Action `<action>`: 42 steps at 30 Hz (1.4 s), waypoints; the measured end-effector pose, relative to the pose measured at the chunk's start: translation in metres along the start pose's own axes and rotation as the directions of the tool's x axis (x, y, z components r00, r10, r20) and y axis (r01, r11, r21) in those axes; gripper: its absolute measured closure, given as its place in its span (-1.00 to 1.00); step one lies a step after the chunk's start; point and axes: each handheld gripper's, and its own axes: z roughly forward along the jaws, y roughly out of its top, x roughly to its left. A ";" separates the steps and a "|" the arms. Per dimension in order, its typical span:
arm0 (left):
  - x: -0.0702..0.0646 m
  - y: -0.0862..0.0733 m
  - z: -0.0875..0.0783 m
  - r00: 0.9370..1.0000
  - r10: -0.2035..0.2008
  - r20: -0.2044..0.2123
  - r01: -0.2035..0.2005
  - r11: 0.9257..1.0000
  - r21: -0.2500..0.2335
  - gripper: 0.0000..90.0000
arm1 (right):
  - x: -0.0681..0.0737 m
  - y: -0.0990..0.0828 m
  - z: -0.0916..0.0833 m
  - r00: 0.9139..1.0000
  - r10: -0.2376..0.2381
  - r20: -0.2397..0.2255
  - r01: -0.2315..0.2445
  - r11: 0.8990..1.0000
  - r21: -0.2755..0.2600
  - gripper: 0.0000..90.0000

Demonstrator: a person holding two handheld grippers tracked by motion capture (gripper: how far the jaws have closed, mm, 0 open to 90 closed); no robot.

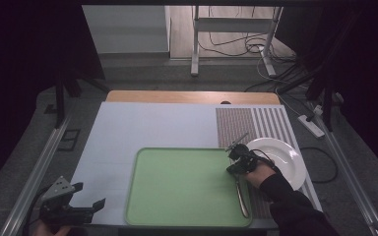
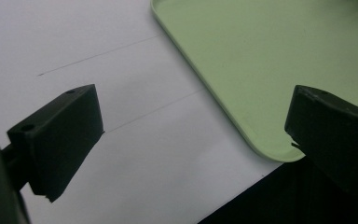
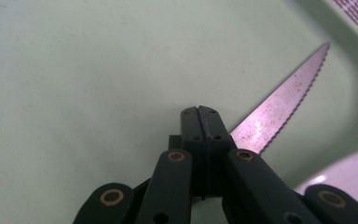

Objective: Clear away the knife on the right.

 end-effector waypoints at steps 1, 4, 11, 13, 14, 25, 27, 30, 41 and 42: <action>0.000 0.000 0.000 1.000 0.000 0.000 0.000 1.000 0.001 -0.91 | -0.001 -0.001 -0.001 1.000 0.004 0.000 -0.004 1.000 0.002 1.00; 0.000 0.000 0.000 1.000 0.000 0.000 0.000 1.000 0.001 -0.91 | -0.003 -0.004 -0.003 1.000 0.017 -0.002 -0.017 1.000 0.005 1.00; 0.000 0.000 0.000 1.000 0.000 -0.002 0.000 1.000 0.000 -0.91 | -0.002 -0.003 -0.009 0.999 0.040 -0.013 -0.040 0.998 -0.047 0.87; 0.000 0.000 0.000 1.000 0.001 -0.001 -0.001 1.000 0.000 -0.90 | -0.001 -0.002 -0.012 0.999 0.046 -0.004 -0.046 0.997 -0.060 0.79; 0.000 0.000 0.000 1.000 -0.001 -0.001 0.001 1.000 -0.001 -0.90 | 0.000 -0.002 -0.013 0.999 0.049 -0.003 -0.049 0.997 -0.067 0.74; 0.000 0.000 0.000 1.000 0.002 -0.002 -0.002 1.000 0.001 -0.90 | 0.009 0.000 -0.026 0.999 0.047 0.008 -0.045 0.992 -0.122 0.16; 0.000 0.000 0.000 1.000 0.002 -0.002 -0.002 1.000 0.002 -0.90 | 0.011 -0.001 -0.028 0.999 0.049 0.011 -0.047 0.990 -0.133 0.02; 0.000 0.000 0.000 1.000 0.002 -0.002 -0.002 1.000 0.002 -0.90 | 0.012 -0.002 -0.031 0.998 0.064 0.016 -0.061 0.988 -0.144 -0.24; 0.000 0.000 0.000 1.000 0.002 -0.002 -0.002 1.000 0.002 -0.90 | 0.011 -0.014 -0.038 0.996 0.076 0.036 -0.068 0.978 -0.197 -0.76; 0.000 0.000 0.000 1.000 0.001 -0.002 -0.001 1.000 0.002 -0.90 | 0.010 -0.015 -0.038 0.996 0.077 0.037 -0.068 0.978 -0.196 -0.77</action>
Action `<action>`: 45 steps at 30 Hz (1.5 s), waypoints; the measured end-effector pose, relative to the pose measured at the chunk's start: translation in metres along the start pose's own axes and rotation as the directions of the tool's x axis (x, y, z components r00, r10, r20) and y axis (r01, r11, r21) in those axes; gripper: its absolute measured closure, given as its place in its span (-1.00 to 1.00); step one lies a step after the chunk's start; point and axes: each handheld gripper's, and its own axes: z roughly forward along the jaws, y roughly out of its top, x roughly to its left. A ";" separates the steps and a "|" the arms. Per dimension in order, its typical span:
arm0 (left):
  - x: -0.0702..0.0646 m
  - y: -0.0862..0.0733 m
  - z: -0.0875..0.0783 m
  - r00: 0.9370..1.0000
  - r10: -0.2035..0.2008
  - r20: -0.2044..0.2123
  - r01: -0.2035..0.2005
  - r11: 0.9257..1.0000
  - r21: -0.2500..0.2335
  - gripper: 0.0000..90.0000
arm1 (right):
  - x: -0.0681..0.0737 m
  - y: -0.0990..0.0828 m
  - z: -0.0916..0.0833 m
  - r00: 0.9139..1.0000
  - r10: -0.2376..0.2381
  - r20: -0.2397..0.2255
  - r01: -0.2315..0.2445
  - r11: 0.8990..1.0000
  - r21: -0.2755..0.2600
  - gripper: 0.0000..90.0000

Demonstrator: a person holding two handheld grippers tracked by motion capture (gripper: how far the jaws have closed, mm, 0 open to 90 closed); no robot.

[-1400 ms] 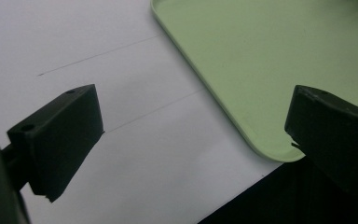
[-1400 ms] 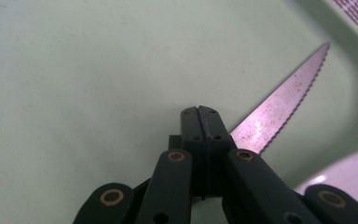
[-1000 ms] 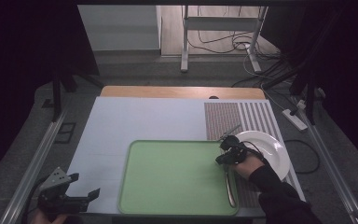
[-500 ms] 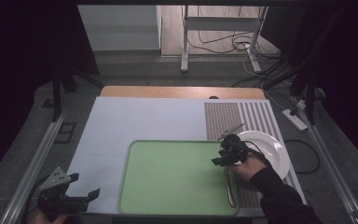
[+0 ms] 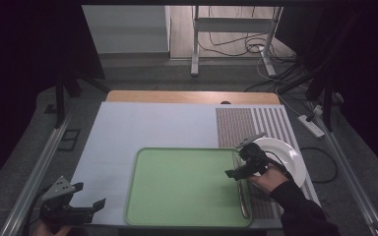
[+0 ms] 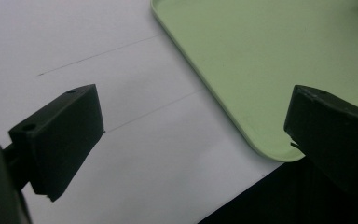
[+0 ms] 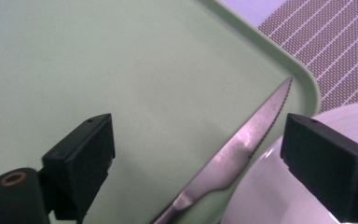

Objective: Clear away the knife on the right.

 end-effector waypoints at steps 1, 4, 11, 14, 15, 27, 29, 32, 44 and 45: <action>0.000 0.000 0.000 1.000 0.000 0.000 0.000 1.000 0.001 -0.90 | 0.000 -0.001 0.000 1.000 0.000 0.000 0.000 1.000 -0.004 -0.81; 0.000 0.000 0.000 1.000 0.001 -0.001 -0.001 1.000 0.002 -0.90 | -0.001 -0.004 0.000 1.000 0.000 0.001 0.000 1.000 -0.005 -0.94; 0.000 0.000 0.000 1.000 -0.002 -0.001 0.002 1.000 0.000 -0.90 | -0.001 -0.011 -0.001 1.000 -0.006 0.020 0.006 1.000 -0.002 -1.00; 0.000 0.000 0.000 1.000 -0.002 -0.001 0.002 1.000 -0.001 -0.90 | -0.001 -0.013 -0.003 1.000 0.004 0.016 -0.004 1.000 -0.010 -1.00; 0.000 0.000 0.000 1.000 -0.002 -0.001 0.002 1.000 0.000 -0.90 | -0.001 -0.014 -0.003 1.000 0.004 0.014 -0.004 1.000 -0.011 -1.00; 0.000 0.000 0.000 1.000 -0.004 0.000 0.004 1.000 -0.001 -0.90 | 0.000 -0.028 -0.016 0.999 0.019 0.033 -0.018 0.999 -0.028 -1.00; 0.000 0.000 0.000 1.000 -0.004 0.000 0.004 1.000 -0.002 -0.90 | 0.000 -0.031 -0.019 0.999 0.031 0.037 -0.030 0.999 -0.037 -1.00; 0.000 0.000 0.000 1.000 -0.004 0.000 0.004 1.000 -0.002 -0.90 | -0.001 -0.036 -0.024 0.998 0.042 0.051 -0.039 0.998 -0.055 -1.00; 0.000 0.000 0.000 1.000 -0.007 0.002 0.007 1.000 -0.002 -0.90 | -0.001 -0.054 -0.039 0.992 0.085 0.090 -0.077 0.993 -0.086 -1.00; 0.000 0.000 0.000 1.000 -0.007 0.002 0.007 1.000 -0.001 -0.90 | -0.001 -0.056 -0.040 0.991 0.092 0.093 -0.084 0.993 -0.088 -1.00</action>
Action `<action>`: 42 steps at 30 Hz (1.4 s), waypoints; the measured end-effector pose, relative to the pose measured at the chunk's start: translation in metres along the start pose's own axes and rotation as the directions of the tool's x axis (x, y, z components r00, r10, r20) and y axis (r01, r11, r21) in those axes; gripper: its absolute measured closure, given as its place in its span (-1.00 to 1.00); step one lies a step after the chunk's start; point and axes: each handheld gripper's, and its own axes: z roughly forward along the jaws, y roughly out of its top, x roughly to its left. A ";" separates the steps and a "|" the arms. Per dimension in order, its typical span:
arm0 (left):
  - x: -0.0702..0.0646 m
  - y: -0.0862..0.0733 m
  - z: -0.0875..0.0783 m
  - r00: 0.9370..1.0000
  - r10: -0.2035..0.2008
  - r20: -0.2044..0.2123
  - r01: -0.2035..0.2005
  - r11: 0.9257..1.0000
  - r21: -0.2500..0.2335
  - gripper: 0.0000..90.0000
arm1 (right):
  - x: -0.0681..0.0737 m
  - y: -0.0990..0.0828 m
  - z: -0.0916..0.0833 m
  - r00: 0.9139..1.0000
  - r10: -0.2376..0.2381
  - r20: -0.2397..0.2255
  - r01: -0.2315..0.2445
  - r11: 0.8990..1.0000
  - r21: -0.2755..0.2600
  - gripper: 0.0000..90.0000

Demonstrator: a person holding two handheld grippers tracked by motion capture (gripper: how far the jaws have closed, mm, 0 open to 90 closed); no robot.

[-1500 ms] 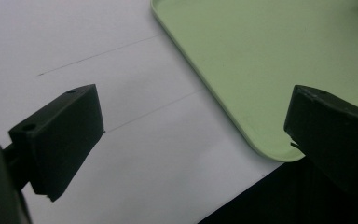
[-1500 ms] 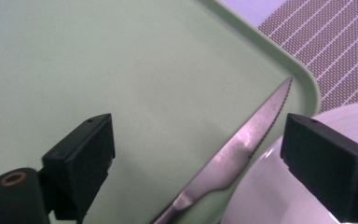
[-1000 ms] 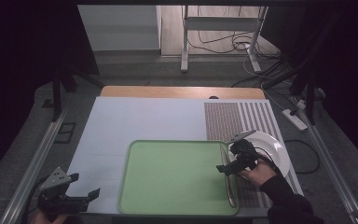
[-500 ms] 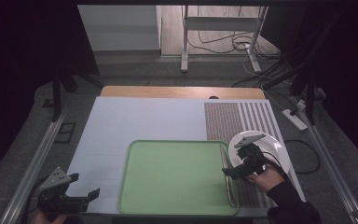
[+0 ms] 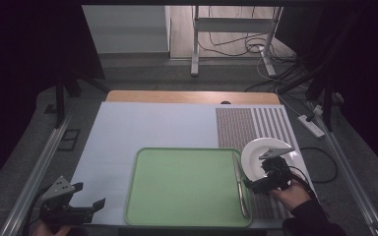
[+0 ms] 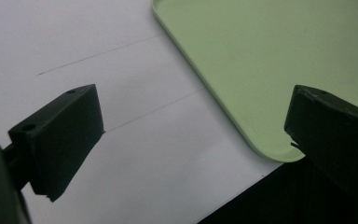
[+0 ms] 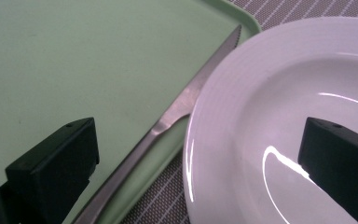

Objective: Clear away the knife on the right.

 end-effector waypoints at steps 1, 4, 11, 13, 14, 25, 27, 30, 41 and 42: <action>0.000 0.000 0.000 1.000 0.000 0.001 0.000 1.000 0.000 -0.90 | 0.000 -0.002 -0.001 1.000 0.004 0.003 -0.004 1.000 -0.003 -1.00; 0.000 0.000 0.000 1.000 -0.002 0.001 0.002 1.000 -0.001 -0.91 | -0.001 -0.007 -0.005 1.000 0.018 0.005 -0.018 1.000 -0.005 -1.00; 0.000 0.000 0.000 1.000 -0.004 0.002 0.004 1.000 -0.002 -0.91 | -0.001 -0.017 -0.013 0.999 0.035 0.023 -0.035 0.999 -0.020 -1.00; 0.001 0.000 0.000 1.000 -0.004 0.002 0.004 1.000 -0.002 -0.91 | 0.000 -0.019 -0.015 0.999 0.036 0.028 -0.035 0.999 -0.021 -1.00; 0.001 0.000 0.000 1.000 -0.005 0.002 0.005 1.000 -0.002 -0.91 | 0.000 -0.021 -0.016 0.999 0.039 0.030 -0.038 0.999 -0.022 -1.00; 0.002 -0.001 -0.001 1.000 -0.019 0.006 0.019 1.000 -0.010 -0.91 | -0.003 -0.035 -0.031 0.996 0.075 0.055 -0.072 0.996 -0.056 -1.00; 0.002 -0.001 -0.001 1.000 -0.018 0.006 0.018 1.000 -0.009 -0.91 | -0.003 -0.036 -0.033 0.995 0.078 0.057 -0.075 0.995 -0.063 -1.00; 0.002 0.000 -0.001 1.000 -0.017 0.005 0.017 1.000 -0.008 -0.91 | -0.002 -0.038 -0.037 0.995 0.082 0.063 -0.077 0.994 -0.074 -1.00; 0.002 -0.001 -0.001 1.000 -0.017 0.004 0.017 1.000 -0.007 -0.91 | 0.001 -0.046 -0.046 0.990 0.083 0.113 -0.074 0.994 -0.085 -1.00; 0.002 -0.001 -0.001 1.000 -0.017 0.003 0.017 1.000 -0.007 -0.91 | 0.002 -0.047 -0.047 0.990 0.083 0.114 -0.073 0.994 -0.086 -1.00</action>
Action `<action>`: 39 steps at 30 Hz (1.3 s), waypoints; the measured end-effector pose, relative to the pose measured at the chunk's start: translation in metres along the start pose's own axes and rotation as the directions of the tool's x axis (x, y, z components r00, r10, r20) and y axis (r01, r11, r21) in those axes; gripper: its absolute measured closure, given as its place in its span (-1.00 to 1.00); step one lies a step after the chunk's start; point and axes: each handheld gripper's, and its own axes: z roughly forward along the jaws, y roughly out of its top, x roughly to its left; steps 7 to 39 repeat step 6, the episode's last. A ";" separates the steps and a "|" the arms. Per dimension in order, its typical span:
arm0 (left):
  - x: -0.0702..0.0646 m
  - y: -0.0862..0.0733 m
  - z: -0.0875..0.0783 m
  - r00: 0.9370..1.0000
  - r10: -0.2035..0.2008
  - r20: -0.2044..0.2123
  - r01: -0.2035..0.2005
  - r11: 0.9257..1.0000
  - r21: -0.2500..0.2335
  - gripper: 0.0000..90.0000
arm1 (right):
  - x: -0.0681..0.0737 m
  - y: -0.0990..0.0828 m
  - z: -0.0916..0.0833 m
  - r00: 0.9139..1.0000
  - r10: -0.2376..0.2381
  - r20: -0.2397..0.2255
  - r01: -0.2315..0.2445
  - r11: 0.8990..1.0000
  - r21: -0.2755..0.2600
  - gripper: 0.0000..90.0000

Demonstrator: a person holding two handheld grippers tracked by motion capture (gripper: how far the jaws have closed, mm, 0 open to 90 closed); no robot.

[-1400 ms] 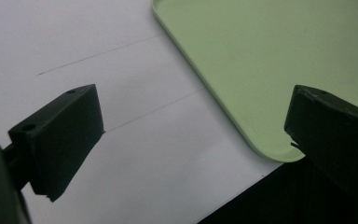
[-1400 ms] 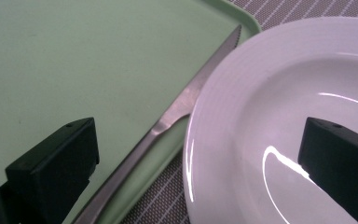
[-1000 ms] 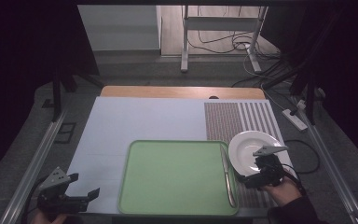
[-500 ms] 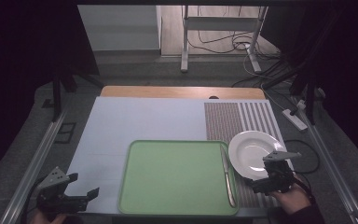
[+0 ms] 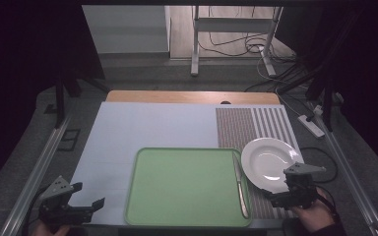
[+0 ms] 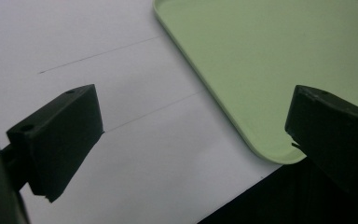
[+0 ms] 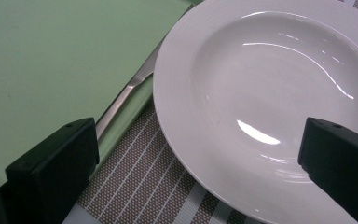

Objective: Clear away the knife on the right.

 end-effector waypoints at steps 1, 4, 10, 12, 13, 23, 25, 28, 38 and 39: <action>0.000 0.000 0.000 1.000 0.000 0.000 0.000 1.000 0.000 -0.91 | 0.000 0.000 -0.001 1.000 0.002 0.002 -0.002 1.000 0.001 -1.00; 0.000 0.000 0.000 1.000 0.000 0.001 0.000 1.000 -0.001 -0.91 | 0.001 -0.001 -0.001 1.000 0.001 0.002 -0.001 1.000 0.004 -1.00; 0.000 0.000 0.000 1.000 -0.001 0.002 0.001 1.000 -0.001 -0.91 | 0.001 -0.001 -0.001 1.000 -0.005 0.000 0.005 1.000 0.013 -1.00; 0.000 0.000 0.000 1.000 -0.001 0.002 0.001 1.000 -0.001 -0.91 | 0.001 -0.001 -0.001 1.000 -0.005 0.000 0.005 1.000 0.013 -1.00; 0.000 0.000 0.000 1.000 -0.001 0.002 0.001 1.000 -0.001 -0.91 | 0.001 -0.001 -0.001 1.000 -0.005 0.000 0.005 1.000 0.013 -1.00; 0.000 0.000 0.000 1.000 -0.001 0.002 0.001 1.000 -0.001 -0.91 | 0.001 -0.001 -0.001 1.000 -0.005 0.000 0.005 1.000 0.013 -1.00; 0.000 0.000 0.000 1.000 -0.001 0.002 0.001 1.000 -0.001 -0.91 | 0.001 -0.001 -0.001 1.000 -0.005 0.000 0.005 1.000 0.013 -1.00; 0.000 0.000 0.000 1.000 -0.001 0.002 0.001 1.000 -0.001 -0.91 | 0.001 -0.001 -0.001 1.000 -0.005 0.000 0.005 1.000 0.013 -1.00; 0.000 0.000 0.000 1.000 -0.001 0.002 0.001 1.000 -0.001 -0.91 | 0.001 -0.001 -0.001 1.000 -0.005 0.000 0.005 1.000 0.013 -1.00; 0.000 0.000 0.000 1.000 -0.001 0.002 0.001 1.000 -0.001 -0.91 | 0.001 -0.001 -0.001 1.000 -0.005 0.000 0.005 1.000 0.013 -1.00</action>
